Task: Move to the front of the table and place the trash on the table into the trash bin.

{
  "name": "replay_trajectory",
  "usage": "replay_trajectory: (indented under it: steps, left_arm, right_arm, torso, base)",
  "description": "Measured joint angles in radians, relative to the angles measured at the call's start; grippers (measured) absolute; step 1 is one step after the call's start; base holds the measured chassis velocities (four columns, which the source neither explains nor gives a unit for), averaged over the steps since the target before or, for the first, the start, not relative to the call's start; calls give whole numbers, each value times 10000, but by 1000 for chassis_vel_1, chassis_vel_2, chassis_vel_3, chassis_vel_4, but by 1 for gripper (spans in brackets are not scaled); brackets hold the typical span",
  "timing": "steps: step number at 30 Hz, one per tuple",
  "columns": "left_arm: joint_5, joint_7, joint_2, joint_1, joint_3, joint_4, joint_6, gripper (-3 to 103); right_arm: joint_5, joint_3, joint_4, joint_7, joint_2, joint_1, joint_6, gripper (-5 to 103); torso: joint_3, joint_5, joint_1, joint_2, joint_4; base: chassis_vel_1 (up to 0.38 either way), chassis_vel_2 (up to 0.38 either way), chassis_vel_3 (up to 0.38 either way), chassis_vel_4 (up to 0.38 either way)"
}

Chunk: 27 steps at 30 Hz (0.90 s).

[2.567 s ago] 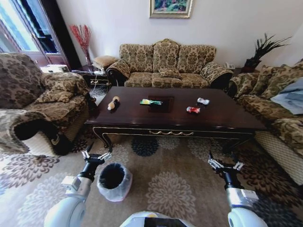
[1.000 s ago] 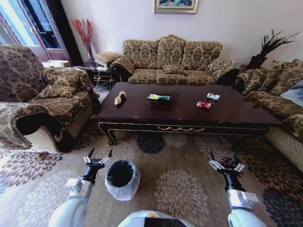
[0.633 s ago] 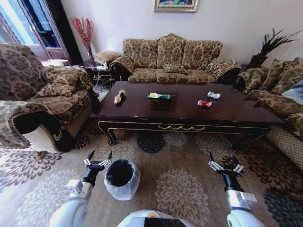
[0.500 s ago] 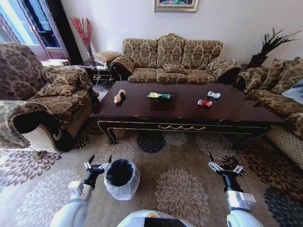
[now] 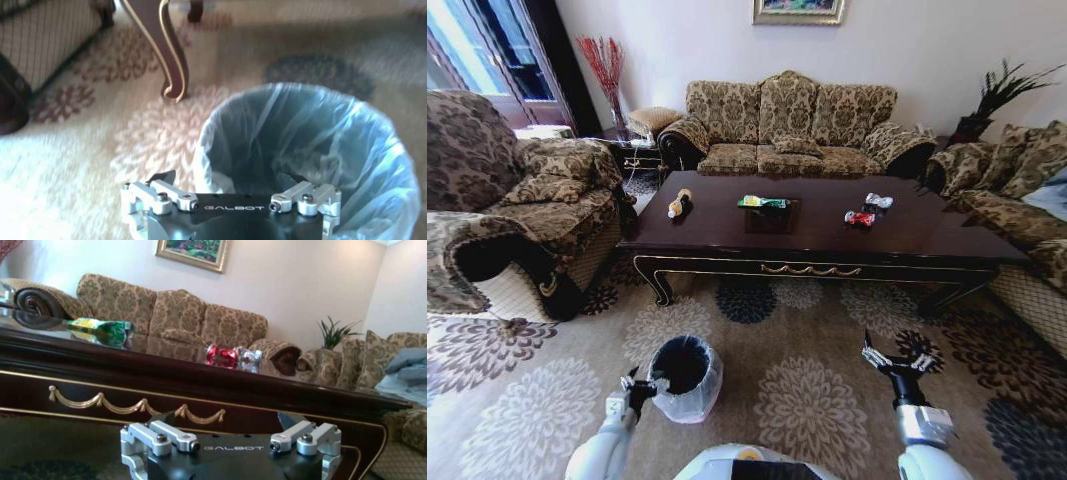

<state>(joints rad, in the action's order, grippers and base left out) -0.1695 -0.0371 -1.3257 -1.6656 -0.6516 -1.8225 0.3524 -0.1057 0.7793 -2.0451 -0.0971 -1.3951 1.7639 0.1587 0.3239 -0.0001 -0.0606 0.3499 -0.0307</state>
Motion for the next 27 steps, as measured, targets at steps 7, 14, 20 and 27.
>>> replay_trajectory:
  steps: [7,14,20,27]
  left_arm:
    - [-353,496,173,495,204,282,1359,100]
    - [-2268,1118,354,1105,320,14,3165,100]
    - [-2858,1310,529,1607,444,-114,3424,92]
    - [-3027,1422,600,1925,588,240,3543,70]
  right_arm:
    - [-30,-26,332,-58,137,-71,75,100]
    - [-22,-19,642,-67,128,-62,260,100]
    - [0,18,726,-107,83,-57,313,100]
    - [90,0,705,-108,8,-129,298,100]
  torso:
    - [13,1,-8,21,0]
    - [21,0,-15,34,1]
    - [26,4,-16,44,0]
    - [30,3,-20,48,-1]
  base:
    - [0,0,0,0]
    - [0,0,0,0]
    - [0,0,0,0]
    - [0,0,0,0]
